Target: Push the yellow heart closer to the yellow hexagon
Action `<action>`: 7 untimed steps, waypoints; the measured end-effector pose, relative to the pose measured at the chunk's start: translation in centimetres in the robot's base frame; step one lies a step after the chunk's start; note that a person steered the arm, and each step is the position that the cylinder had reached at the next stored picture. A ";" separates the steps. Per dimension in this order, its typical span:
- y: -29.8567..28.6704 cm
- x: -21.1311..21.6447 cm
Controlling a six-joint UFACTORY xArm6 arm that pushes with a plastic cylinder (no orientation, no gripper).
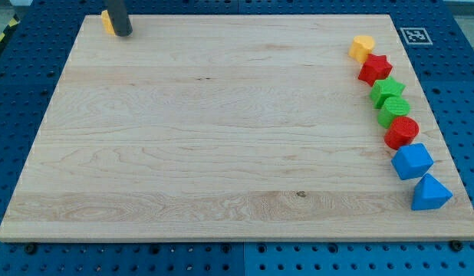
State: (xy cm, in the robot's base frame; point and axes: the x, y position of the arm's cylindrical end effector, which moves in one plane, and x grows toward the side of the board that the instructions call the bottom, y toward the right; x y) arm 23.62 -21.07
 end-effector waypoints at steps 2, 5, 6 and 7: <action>16.7 -1.5; 49.0 2.7; 51.5 6.9; 49.5 7.0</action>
State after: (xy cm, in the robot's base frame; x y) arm 30.60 28.40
